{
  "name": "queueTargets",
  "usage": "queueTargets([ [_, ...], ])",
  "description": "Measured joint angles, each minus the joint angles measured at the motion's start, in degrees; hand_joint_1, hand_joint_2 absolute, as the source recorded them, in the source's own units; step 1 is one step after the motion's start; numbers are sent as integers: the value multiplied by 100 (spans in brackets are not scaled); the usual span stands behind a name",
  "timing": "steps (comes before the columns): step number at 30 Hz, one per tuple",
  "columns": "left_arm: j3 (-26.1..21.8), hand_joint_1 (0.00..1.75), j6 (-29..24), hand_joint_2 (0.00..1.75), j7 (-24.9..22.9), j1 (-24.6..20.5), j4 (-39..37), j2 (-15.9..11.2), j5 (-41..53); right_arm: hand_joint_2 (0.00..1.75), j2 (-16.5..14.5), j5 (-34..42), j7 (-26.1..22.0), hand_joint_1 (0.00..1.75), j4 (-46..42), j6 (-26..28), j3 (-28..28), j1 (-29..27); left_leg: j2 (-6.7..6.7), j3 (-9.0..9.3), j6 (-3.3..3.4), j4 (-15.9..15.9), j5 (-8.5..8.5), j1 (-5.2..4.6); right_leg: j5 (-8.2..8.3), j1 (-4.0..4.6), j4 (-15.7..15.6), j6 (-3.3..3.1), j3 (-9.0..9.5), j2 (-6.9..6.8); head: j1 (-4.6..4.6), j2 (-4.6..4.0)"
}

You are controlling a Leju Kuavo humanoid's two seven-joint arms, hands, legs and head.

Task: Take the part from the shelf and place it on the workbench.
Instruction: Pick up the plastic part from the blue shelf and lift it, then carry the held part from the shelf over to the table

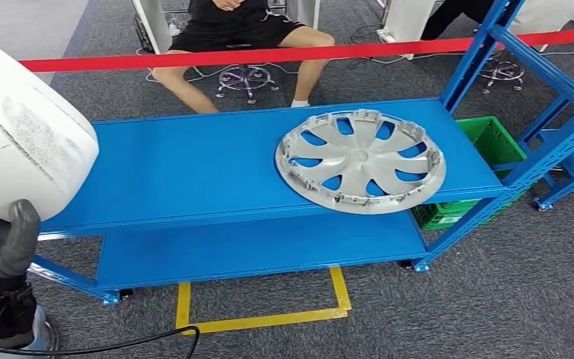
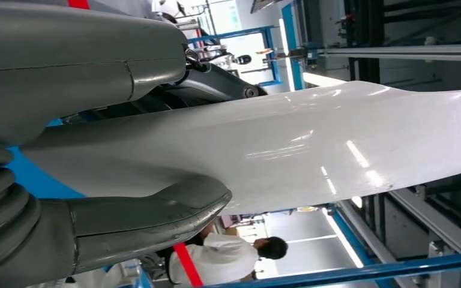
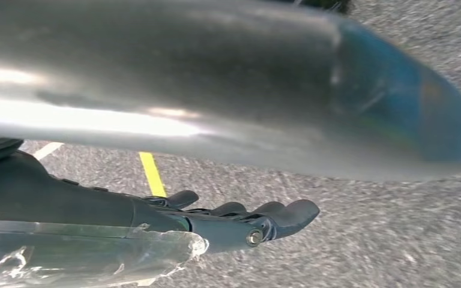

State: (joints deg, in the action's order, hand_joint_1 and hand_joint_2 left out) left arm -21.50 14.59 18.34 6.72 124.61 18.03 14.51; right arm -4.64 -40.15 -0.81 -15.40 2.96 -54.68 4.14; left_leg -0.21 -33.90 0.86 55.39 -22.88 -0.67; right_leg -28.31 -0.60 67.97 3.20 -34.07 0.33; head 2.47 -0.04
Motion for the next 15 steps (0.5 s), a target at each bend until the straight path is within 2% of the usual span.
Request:
queueTargets([
  [1,-1,175,-3,175,0,-1,6,0,1,0,-1,-1,-3,0,-4,-1,-1,13,1,-44,-17,7,50,-14,-11,17,-483,-38,343,2,2,0],
  [2,-1,175,-5,175,0,-2,13,0,1,0,-2,-2,-8,0,-8,-2,-2,30,5,-68,-39,10,99,-21,-67,35,-859,-67,583,8,9,0],
  [3,-2,175,-8,175,0,-2,21,0,1,0,-3,-5,-22,0,-12,-5,-5,45,11,-82,-66,10,146,-21,-138,51,-1097,-93,715,14,8,0],
  [4,-4,175,-10,175,-1,-2,28,0,-2,0,-4,-10,-44,0,-13,-13,-9,52,17,-92,-96,5,194,-17,-142,64,-1190,-119,741,17,10,0],
  [5,-8,175,-10,175,-4,-1,33,-1,-12,0,-13,-22,-70,0,-13,-26,-13,50,18,-109,-128,-1,229,-8,-96,64,-1186,-155,686,11,5,0],
  [6,-16,175,-8,175,-11,2,38,-1,-40,0,-20,-42,-102,0,-15,-39,-17,45,16,-147,-165,19,184,0,-38,58,-1192,-199,640,0,-2,0],
  [7,-26,175,-1,175,-30,5,44,-2,-82,0,-27,-65,-127,0,-17,-53,-20,41,13,-206,-202,119,20,7,34,46,-1201,-243,579,-14,7,0],
  [8,-35,175,14,175,-57,8,48,-2,-131,0,-33,-89,-146,0,-20,-62,-22,40,12,-291,-238,331,-251,17,116,31,-1209,-273,503,-28,12,0],
  [10,-42,175,60,175,-113,14,52,-2,-210,0,-33,-131,-148,0,-23,-71,-27,40,12,-487,-296,1045,-861,48,269,24,-1202,-297,323,-38,34,0],
  [11,-36,175,89,175,-131,19,52,-2,-229,0,-34,-149,-135,0,-23,-77,-33,37,12,-550,-317,1403,-1013,62,341,19,-1194,-288,224,-41,34,0],
  [12,-21,175,114,175,-141,27,52,-2,-238,0,-34,-165,-119,0,-23,-81,-41,33,13,-553,-335,1639,-1018,74,407,12,-1186,-273,127,-47,34,0],
  [13,-3,175,133,175,-146,33,52,-2,-242,0,-34,-177,-104,0,-23,-86,-49,30,13,-473,-352,1703,-901,87,471,2,-1174,-253,32,-52,34,0],
  [14,17,175,144,175,-150,37,52,-2,-242,0,-34,-186,-97,0,-23,-89,-58,29,13,-294,-372,1565,-722,103,533,-13,-1159,-229,-60,-57,33,0],
  [15,39,175,139,175,-145,39,52,-2,-234,0,-34,-200,-88,0,-24,-85,-64,30,14,-16,-396,1248,-573,125,591,-21,-1137,-200,-140,-58,35,0],
])
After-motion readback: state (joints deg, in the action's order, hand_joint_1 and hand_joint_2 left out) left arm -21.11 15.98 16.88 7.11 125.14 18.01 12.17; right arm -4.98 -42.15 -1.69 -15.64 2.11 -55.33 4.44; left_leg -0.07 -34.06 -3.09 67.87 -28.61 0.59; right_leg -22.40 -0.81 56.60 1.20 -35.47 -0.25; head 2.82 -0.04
